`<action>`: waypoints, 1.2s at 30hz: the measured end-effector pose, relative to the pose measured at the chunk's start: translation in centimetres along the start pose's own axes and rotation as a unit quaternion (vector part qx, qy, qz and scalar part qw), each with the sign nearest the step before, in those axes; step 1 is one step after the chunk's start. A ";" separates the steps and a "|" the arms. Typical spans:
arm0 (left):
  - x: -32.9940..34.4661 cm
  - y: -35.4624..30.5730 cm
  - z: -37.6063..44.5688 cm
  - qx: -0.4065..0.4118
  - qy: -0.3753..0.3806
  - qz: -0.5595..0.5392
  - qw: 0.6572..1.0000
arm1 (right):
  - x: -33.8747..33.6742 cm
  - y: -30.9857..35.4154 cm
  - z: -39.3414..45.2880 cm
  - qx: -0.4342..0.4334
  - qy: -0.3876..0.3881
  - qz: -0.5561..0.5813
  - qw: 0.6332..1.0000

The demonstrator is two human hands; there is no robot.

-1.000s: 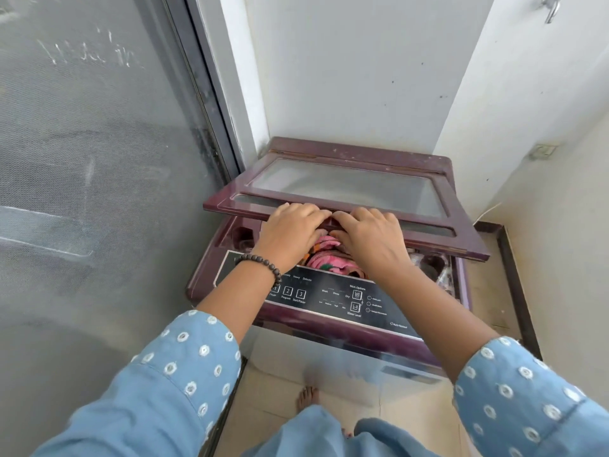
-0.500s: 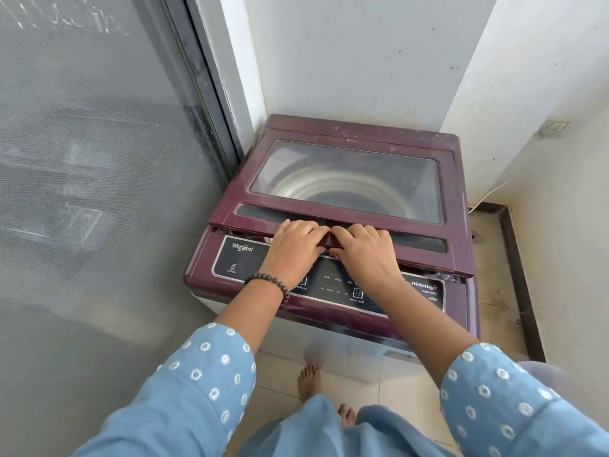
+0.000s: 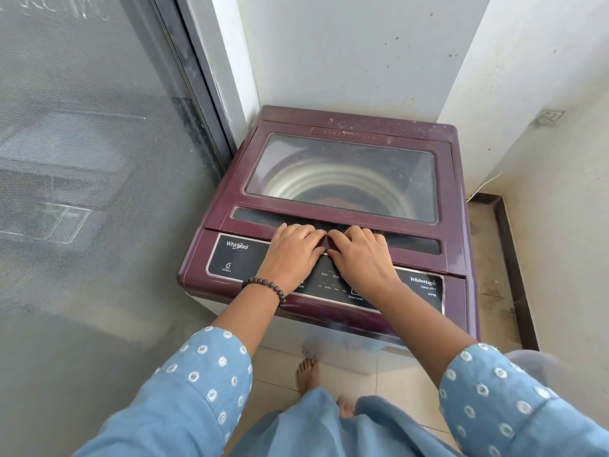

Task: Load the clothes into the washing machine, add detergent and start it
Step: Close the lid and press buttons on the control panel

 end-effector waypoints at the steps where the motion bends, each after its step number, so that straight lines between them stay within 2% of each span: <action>1: 0.1 0.0 0.0 -0.001 0.001 -0.002 1.000 | 0.1 0.0 -0.1 0.001 -0.004 0.000 1.000; 5: 0.2 0.1 -0.3 -0.001 0.012 -0.014 1.000 | 0.5 0.1 -0.3 0.012 -0.033 0.011 0.999; 19: 0.0 0.3 -0.9 0.008 0.031 -0.047 0.998 | 0.7 0.4 -1.2 0.018 -0.032 0.025 0.999; 27: -1.0 1.3 -0.9 0.002 0.114 -0.076 0.991 | -0.4 0.5 -0.9 0.010 0.002 0.047 0.999; 31: -1.9 1.5 -2.1 -0.018 0.095 -0.150 0.984 | -0.9 0.7 -1.2 0.010 -0.039 0.086 0.996; 36: -3.0 2.1 -4.2 -0.059 0.050 -0.241 0.967 | -1.0 1.6 -1.5 -0.006 -0.044 0.122 0.992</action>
Point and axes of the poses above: each hand's wrist, its own z-axis towards the middle knuckle, its own x-axis out of the palm, y = z × x, the point moved 2 cm from there along z, towards the middle knuckle, and after that the axes turned 13 degrees about -x, right-handed, at the moved point
